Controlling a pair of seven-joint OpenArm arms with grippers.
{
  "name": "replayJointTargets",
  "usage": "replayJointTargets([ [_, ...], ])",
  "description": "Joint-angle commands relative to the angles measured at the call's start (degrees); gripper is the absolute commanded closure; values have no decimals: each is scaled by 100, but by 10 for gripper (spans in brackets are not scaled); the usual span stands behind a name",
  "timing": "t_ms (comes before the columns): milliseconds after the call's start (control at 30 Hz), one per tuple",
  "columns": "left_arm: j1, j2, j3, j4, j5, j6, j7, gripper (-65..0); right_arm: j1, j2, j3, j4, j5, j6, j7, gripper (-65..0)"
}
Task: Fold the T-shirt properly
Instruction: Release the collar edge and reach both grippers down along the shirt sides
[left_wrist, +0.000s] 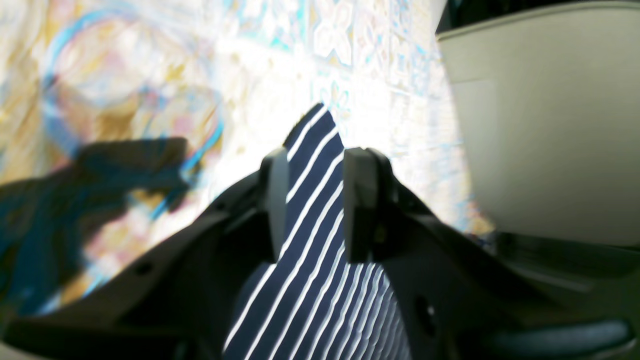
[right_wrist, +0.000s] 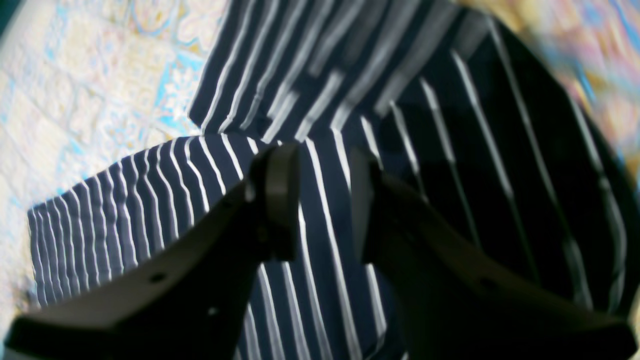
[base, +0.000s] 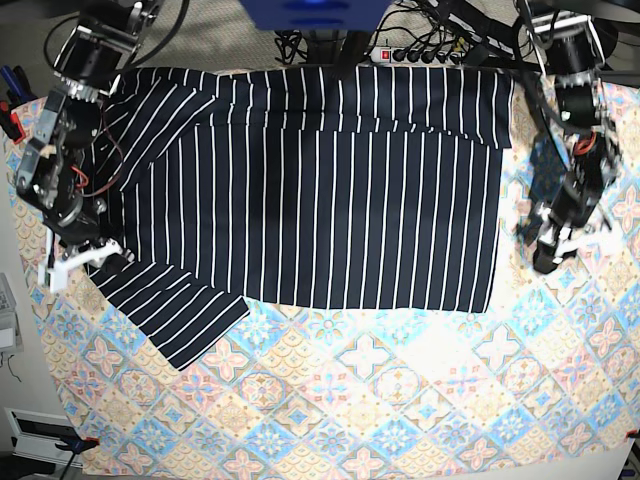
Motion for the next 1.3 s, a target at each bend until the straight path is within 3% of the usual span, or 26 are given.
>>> replayJointTargets([
  [0, -259, -60, 111, -1, 7, -115, 15, -193, 118, 198, -179, 104, -116, 17, 202, -168],
  [167, -1015, -43, 559, -528, 702, -106, 15, -193, 338, 409, -1093, 78, -837, 17, 774, -168],
  [333, -1490, -43, 735, -1223, 1018, -106, 15, -193, 382, 409, -1137, 52, -1303, 17, 853, -169],
  [833, -2360, 291, 717, -2761, 2460, -106, -29, -193, 373, 409, -1137, 95, -1303, 17, 853, -169],
  [1267, -2175, 572, 717, -2788, 2574, -97, -38, -193, 346, 400, -1137, 122, -1303, 17, 853, -169],
])
